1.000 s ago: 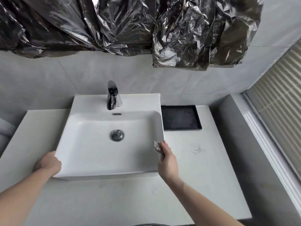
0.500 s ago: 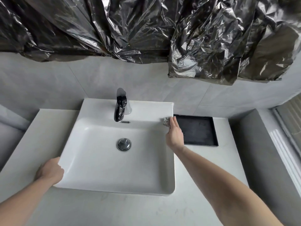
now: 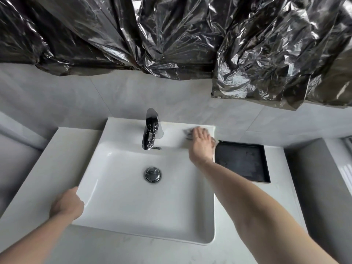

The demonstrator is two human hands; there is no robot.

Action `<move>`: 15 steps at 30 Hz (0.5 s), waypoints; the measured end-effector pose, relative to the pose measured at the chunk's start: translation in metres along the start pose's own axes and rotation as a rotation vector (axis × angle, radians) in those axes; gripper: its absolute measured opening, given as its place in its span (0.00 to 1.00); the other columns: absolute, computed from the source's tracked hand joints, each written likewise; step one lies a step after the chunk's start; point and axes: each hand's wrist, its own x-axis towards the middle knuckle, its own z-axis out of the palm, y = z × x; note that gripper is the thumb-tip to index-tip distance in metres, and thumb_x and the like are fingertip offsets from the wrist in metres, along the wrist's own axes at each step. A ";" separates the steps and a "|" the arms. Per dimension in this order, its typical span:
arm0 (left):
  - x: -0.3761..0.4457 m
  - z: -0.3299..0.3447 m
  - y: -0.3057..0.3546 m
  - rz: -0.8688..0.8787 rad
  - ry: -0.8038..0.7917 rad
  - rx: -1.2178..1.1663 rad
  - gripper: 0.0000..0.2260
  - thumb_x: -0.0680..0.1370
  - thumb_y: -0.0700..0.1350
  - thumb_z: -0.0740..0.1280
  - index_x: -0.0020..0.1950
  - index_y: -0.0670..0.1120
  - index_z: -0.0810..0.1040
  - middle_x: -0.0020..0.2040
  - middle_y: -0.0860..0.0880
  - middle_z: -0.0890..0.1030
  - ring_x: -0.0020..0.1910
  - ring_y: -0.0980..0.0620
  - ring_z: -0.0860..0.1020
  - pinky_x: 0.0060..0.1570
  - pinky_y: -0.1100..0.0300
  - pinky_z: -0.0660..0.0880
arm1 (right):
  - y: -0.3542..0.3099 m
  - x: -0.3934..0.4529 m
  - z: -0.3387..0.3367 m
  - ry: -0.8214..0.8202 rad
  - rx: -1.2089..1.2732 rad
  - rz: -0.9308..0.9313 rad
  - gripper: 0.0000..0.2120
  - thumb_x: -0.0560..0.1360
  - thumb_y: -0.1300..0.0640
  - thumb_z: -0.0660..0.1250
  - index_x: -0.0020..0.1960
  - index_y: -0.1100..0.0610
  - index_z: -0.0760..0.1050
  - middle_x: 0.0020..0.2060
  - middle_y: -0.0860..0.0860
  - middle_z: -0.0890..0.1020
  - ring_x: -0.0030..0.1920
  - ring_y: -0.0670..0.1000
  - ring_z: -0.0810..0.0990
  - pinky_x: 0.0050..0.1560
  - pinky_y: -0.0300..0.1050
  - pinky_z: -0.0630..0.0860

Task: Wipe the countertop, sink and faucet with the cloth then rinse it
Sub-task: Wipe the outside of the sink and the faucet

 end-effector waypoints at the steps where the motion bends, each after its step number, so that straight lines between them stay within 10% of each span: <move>1: -0.001 0.000 0.000 -0.005 0.002 0.002 0.09 0.72 0.36 0.64 0.45 0.50 0.75 0.46 0.44 0.82 0.44 0.39 0.78 0.41 0.55 0.73 | -0.015 -0.004 0.004 -0.028 0.006 -0.075 0.36 0.76 0.67 0.56 0.83 0.59 0.55 0.83 0.56 0.58 0.83 0.59 0.53 0.83 0.55 0.49; 10: -0.001 0.000 -0.002 0.029 -0.015 0.008 0.16 0.72 0.38 0.63 0.56 0.52 0.79 0.53 0.46 0.84 0.50 0.38 0.81 0.43 0.56 0.73 | -0.052 -0.012 0.025 -0.098 -0.049 -0.380 0.40 0.74 0.70 0.58 0.84 0.54 0.55 0.84 0.49 0.56 0.84 0.56 0.51 0.84 0.52 0.45; 15: 0.003 0.002 -0.008 0.059 -0.036 -0.028 0.16 0.71 0.38 0.63 0.56 0.51 0.80 0.51 0.48 0.85 0.51 0.39 0.81 0.42 0.57 0.73 | 0.026 0.002 -0.013 -0.049 -0.059 -0.152 0.39 0.74 0.65 0.58 0.84 0.51 0.55 0.84 0.47 0.57 0.84 0.56 0.53 0.83 0.52 0.50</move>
